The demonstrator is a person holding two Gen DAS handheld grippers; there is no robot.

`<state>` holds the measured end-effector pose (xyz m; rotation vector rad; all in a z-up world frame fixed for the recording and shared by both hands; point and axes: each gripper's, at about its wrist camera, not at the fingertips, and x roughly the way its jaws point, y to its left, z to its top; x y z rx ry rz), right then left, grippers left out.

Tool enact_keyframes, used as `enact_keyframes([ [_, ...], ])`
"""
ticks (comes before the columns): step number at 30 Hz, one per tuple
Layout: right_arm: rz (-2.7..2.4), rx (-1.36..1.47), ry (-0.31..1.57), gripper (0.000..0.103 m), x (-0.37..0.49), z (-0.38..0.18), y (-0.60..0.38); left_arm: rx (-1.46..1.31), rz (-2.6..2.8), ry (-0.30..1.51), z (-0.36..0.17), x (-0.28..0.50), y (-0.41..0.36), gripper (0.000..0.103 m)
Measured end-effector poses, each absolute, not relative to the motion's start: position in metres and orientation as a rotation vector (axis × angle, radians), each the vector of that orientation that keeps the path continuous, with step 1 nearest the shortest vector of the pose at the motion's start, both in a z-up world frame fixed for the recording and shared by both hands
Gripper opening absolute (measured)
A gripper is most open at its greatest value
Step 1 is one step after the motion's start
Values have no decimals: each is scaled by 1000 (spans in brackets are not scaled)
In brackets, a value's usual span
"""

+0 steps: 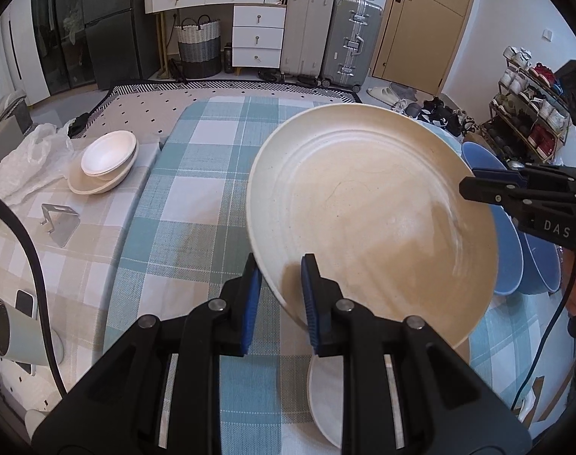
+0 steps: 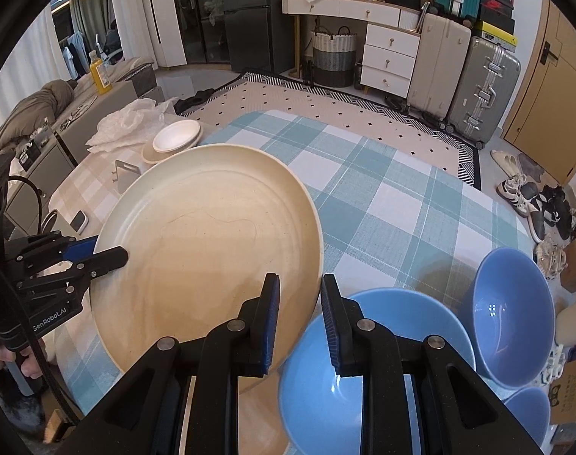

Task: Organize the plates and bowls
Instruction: 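Carry the cream plate with the left tool while the right tool carries its plate beside the blue bowls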

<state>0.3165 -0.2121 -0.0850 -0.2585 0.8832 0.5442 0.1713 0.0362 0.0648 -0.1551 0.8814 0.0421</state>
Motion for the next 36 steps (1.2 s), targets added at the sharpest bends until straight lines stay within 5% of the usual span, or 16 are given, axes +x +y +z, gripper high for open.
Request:
enact_keyframes([
  [36, 547, -42, 821, 23, 189, -95, -272, -54, -24, 835, 83, 60, -14, 18],
])
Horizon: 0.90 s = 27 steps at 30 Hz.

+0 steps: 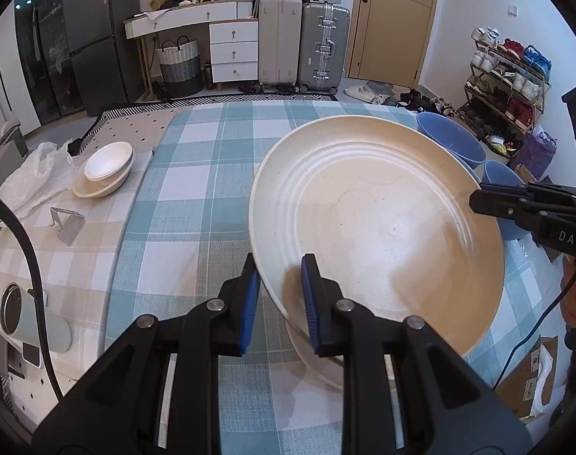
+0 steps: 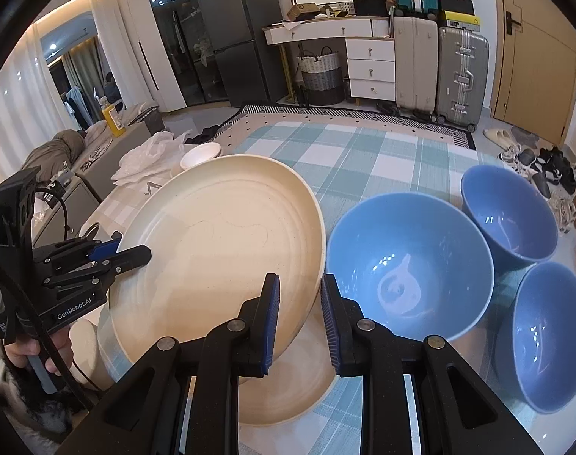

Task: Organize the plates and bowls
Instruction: 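Carry the cream plate with the left tool while the right tool carries its plate beside the blue bowls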

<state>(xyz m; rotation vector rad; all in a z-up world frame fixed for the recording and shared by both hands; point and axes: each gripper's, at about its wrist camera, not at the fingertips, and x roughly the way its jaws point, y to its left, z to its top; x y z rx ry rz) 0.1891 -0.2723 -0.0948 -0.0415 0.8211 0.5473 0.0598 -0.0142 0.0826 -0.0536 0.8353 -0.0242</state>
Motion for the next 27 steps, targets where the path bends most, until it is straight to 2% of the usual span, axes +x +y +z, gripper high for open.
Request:
enact_keyframes([
  [27, 556, -27, 903, 23, 174, -152, -276, -7, -31, 905, 19, 60, -16, 18],
])
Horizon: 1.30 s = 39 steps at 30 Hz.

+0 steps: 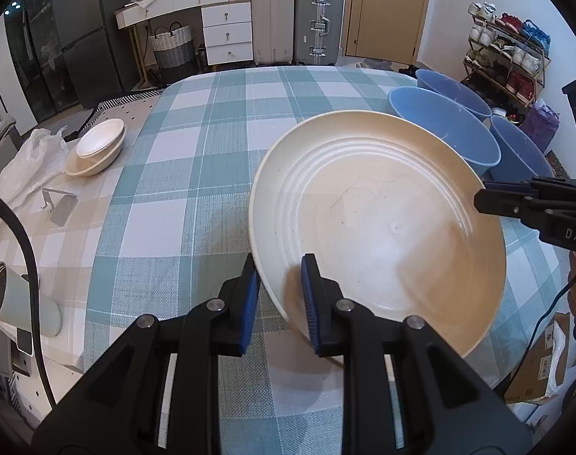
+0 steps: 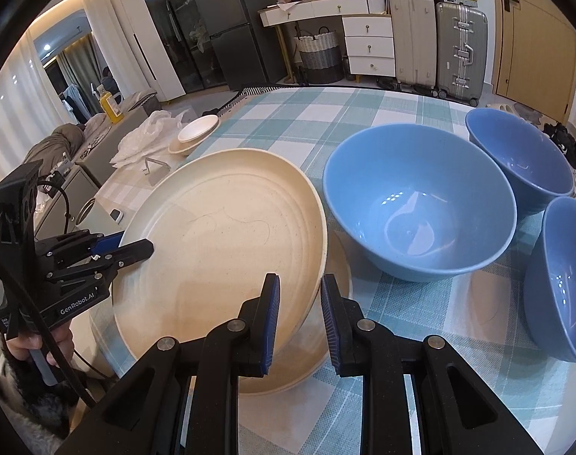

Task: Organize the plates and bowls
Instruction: 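Carry the cream plate with the left tool while the right tool carries its plate beside the blue bowls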

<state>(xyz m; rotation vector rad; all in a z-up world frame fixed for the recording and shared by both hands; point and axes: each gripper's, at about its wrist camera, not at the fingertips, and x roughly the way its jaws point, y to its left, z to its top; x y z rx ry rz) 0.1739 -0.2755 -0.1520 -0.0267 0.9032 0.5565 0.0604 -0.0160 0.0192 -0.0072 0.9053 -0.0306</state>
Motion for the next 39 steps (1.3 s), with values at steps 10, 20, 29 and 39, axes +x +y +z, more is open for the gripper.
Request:
enact_keyframes([
  [10, 544, -16, 944, 23, 173, -175, -278, 29, -22, 915, -2, 67, -21, 18],
  [20, 517, -19, 960, 23, 178, -186, -281, 83, -22, 930, -17, 77, -31, 20],
  [29, 495, -21, 971, 23, 182, -192, -277, 116, -17, 952, -29, 87, -35, 21],
  [39, 474, -26, 984, 23, 184, -196, -274, 161, -19, 960, -37, 89, -41, 22],
])
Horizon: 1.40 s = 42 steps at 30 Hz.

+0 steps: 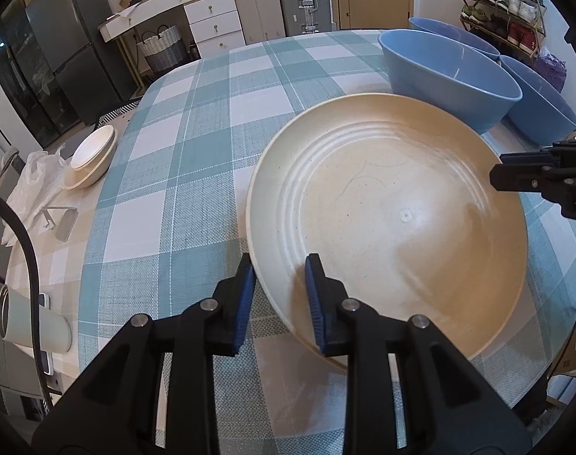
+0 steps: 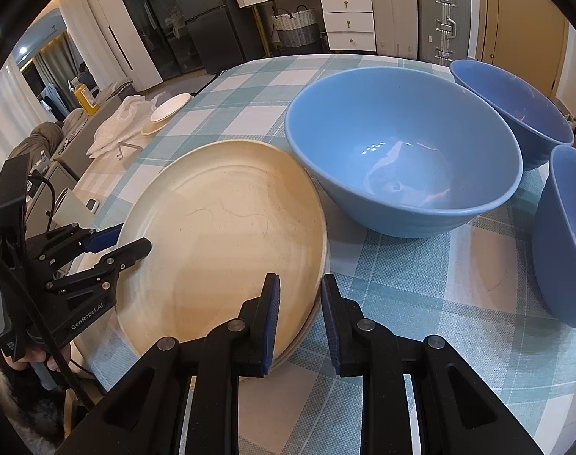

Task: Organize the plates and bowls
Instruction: 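Carry the cream plate with the left tool while the right tool carries its plate beside the blue bowls, then lower the plate and open the left tool while the right tool releases its plate, then withdraw both open tools and move them toward the light-blue bowls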

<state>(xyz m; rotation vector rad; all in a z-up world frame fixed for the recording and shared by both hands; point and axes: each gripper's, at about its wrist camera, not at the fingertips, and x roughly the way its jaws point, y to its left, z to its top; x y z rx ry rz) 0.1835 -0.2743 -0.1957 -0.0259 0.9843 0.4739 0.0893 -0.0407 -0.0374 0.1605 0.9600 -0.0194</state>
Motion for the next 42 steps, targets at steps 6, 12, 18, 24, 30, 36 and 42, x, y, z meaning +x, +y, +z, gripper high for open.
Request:
enact_keyframes([
  [6, 467, -21, 993, 23, 185, -199, -275, 185, -16, 958, -40, 89, -44, 25],
  [12, 463, -23, 999, 23, 185, -201, -276, 175, -33, 965, -40, 91, -44, 35],
  [18, 467, -24, 1004, 25, 187, -201, -276, 97, -97, 999, -42, 93, -41, 54],
  [24, 505, 15, 1005, 65, 187, -194, -279, 30, -138, 1001, -40, 93, -36, 75],
  [30, 529, 23, 970, 85, 183, -175, -281, -2, -154, 964, -21, 89, -33, 91],
  [36, 526, 7, 936, 91, 177, -155, -289, 11, -161, 906, 5, 86, -37, 101],
  [42, 512, 23, 879, 99, 168, -128, -310, -12, -189, 850, 35, 86, -38, 101],
])
